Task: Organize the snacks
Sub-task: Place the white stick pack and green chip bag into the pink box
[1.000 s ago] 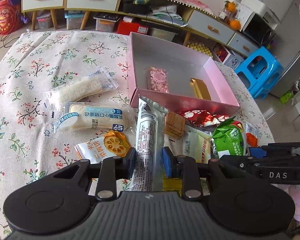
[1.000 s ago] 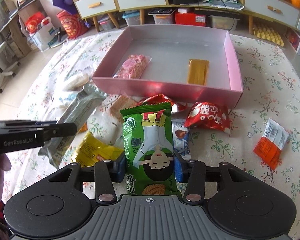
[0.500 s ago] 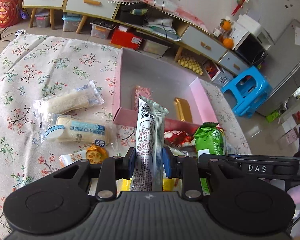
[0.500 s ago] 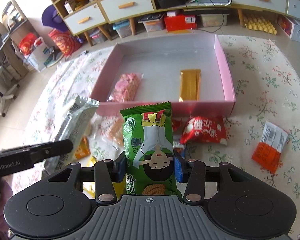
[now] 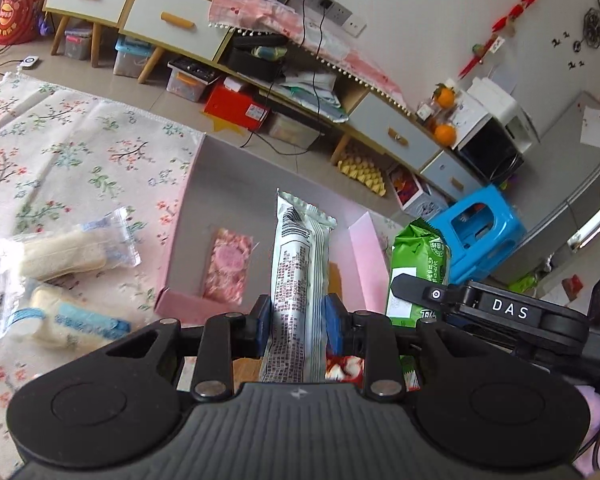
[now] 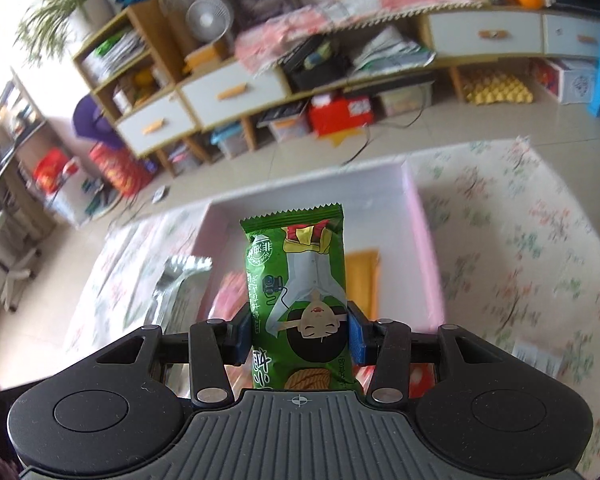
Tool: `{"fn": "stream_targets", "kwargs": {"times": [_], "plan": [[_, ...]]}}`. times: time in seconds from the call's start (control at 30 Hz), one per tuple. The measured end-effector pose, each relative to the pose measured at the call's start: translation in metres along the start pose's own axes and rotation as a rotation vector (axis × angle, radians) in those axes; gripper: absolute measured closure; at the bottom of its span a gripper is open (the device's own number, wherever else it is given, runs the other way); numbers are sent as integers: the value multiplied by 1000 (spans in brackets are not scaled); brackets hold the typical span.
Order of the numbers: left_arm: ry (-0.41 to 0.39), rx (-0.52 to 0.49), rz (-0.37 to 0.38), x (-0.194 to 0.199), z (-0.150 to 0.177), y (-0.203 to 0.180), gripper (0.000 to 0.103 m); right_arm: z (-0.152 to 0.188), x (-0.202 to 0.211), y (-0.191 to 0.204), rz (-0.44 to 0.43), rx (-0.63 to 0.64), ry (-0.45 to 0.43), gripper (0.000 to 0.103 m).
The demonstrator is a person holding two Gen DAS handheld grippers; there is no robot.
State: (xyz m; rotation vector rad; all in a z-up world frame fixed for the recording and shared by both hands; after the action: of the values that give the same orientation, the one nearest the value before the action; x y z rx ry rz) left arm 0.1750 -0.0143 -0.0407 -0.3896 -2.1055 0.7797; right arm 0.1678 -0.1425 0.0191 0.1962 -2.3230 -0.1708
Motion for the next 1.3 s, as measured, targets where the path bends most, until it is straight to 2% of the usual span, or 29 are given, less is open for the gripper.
{"fn": "stream_targets", "kwargs": {"times": [0.17, 0.33, 0.53, 0.7, 0.9, 1.07, 1.3], "plan": [[-23, 20, 41, -24, -6, -11, 77, -10, -16, -27, 61, -5, -37, 59], [-63, 34, 39, -44, -7, -16, 77, -9, -38, -42, 51, -64, -30, 59], [-100, 0, -18, -53, -6, -14, 77, -5, -54, -47, 29, -104, -15, 59], [-114, -37, -78, -57, -4, -9, 77, 1, -62, -47, 51, -104, 6, 59], [-117, -39, -118, -61, -5, -4, 77, 5, -69, -47, 58, -119, 15, 59], [-119, -84, -161, -69, -1, -6, 76, 6, -72, -47, 55, -125, 18, 59], [-129, -70, -142, -70, -1, -6, 76, 10, -74, -45, 59, -108, 31, 57]]}}
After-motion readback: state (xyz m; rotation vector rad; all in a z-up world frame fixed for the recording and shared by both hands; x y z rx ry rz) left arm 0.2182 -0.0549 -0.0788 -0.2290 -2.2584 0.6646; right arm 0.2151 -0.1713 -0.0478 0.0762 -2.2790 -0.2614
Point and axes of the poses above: each gripper's, at about its wrist camera, not at the fingertips, and x roughly against the way its jaws point, y to its left, z to its underside, the point moved 6 cm from there along -x, roughly the way its jaws point, and after that the axes turned 13 degrees about x, right-handed, at the moved point
